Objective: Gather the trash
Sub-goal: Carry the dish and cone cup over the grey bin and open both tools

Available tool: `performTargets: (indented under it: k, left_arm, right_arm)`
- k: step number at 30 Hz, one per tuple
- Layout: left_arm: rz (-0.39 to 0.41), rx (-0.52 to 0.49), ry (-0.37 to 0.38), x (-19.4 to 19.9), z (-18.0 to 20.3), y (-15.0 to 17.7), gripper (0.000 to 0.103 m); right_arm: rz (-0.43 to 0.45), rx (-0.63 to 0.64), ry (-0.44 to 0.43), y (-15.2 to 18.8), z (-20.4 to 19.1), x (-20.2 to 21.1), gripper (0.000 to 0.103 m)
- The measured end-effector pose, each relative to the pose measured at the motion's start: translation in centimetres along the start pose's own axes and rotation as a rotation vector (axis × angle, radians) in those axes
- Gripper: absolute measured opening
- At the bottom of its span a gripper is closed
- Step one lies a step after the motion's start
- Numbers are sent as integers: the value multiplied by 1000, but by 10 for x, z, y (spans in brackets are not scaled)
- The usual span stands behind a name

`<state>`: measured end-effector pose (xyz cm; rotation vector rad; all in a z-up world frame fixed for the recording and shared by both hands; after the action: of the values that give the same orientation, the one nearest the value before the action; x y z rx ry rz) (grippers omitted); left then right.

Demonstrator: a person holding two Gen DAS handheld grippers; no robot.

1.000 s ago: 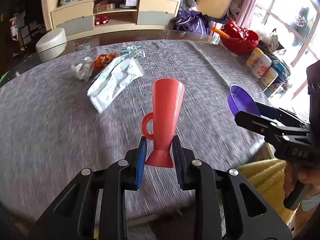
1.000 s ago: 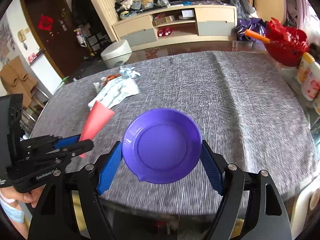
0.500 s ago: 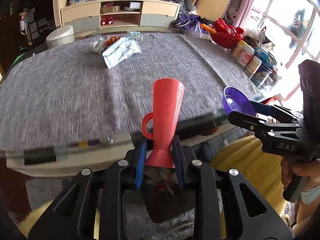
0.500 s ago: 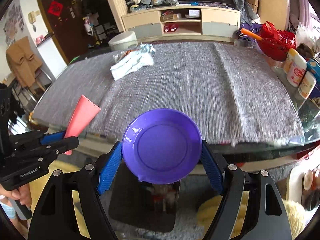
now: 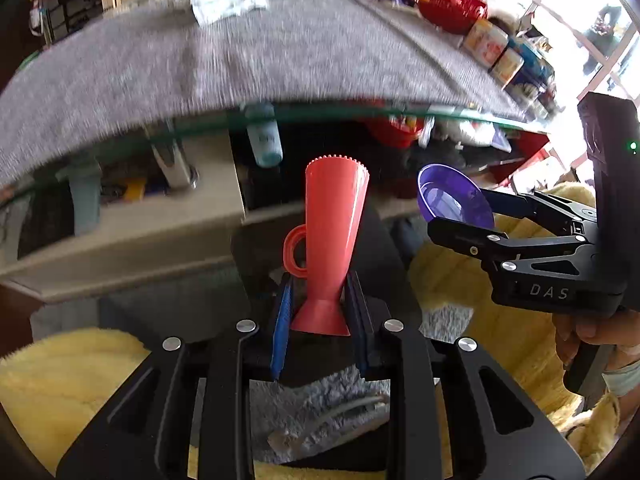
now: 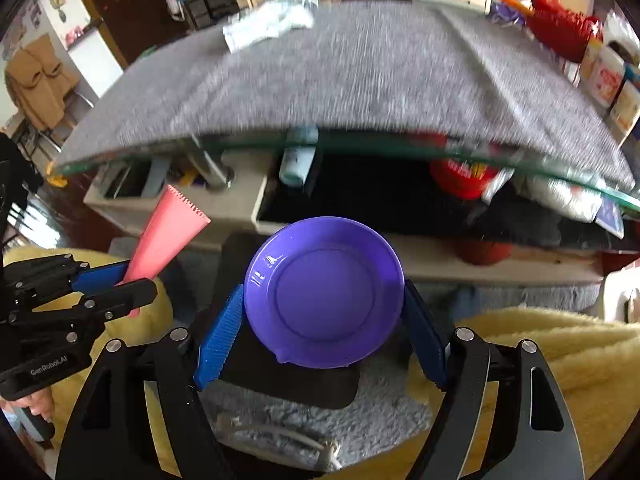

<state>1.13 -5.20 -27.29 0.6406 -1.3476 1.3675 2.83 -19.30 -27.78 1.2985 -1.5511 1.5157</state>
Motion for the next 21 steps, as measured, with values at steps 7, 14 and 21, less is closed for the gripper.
performTargets:
  k: [7, 14, 21]
  left_arm:
    - [-93, 20, 5, -35, -7, 21, 24]
    - [-152, 18, -2, -55, -9, 29, 24]
    - [-201, 21, 7, -66, -9, 29, 25]
  right_arm:
    - [-109, -23, -31, 25, -4, -37, 78]
    - [-146, -34, -40, 27, -7, -50, 78]
    - [-158, -63, -60, 23, -2, -57, 79]
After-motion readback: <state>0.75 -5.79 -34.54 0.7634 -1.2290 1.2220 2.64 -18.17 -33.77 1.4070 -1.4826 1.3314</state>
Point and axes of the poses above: each gripper's, at about its wrist camera, not at the fingertips, and x roughly against the way its jaws point, z to its right, y to its underside, the point moved 6 cm from there along -x, roughly the way its jaws point, and after that the axes turned 3 degrees about -z, right-handed, at the moved point
